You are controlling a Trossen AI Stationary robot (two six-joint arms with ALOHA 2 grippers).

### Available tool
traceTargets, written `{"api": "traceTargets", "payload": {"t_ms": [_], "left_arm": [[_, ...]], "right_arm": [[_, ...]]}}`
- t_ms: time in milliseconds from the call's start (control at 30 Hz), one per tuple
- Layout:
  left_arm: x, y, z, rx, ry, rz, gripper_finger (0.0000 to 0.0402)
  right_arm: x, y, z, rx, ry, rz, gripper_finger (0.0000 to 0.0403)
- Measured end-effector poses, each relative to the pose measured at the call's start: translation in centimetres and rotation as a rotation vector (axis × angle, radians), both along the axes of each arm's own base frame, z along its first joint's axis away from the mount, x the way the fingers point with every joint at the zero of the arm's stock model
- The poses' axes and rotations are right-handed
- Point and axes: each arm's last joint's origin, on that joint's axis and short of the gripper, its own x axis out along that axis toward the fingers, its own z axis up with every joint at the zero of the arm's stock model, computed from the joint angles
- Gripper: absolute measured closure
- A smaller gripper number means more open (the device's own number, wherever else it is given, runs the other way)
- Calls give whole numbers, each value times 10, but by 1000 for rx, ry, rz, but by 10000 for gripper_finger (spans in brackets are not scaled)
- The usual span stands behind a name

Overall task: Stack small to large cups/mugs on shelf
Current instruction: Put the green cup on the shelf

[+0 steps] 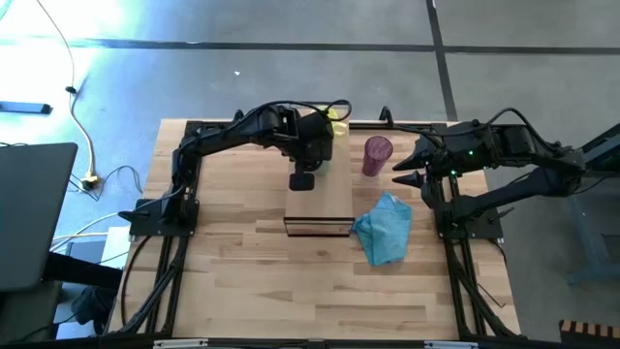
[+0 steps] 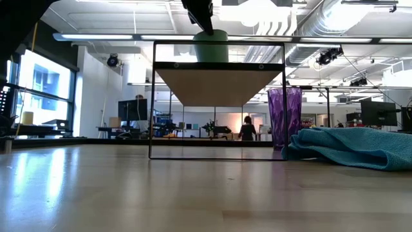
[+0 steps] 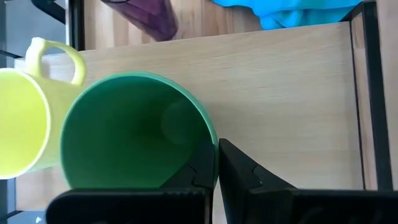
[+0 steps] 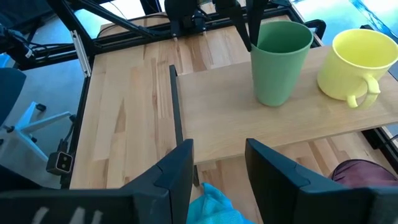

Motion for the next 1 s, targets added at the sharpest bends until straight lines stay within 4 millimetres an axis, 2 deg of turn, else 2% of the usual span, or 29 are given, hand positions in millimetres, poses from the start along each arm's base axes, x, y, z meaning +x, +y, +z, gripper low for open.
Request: {"api": "traceTargets", "payload": {"t_ms": [467,1000], "left_arm": [[1,0,-3,-10,10,-11,400],[1,-1,-4,-22,22,-18,372]], "right_arm": [[0,0,0,5,0,-4,265],[0,0,0,6,0,-4,265]]}}
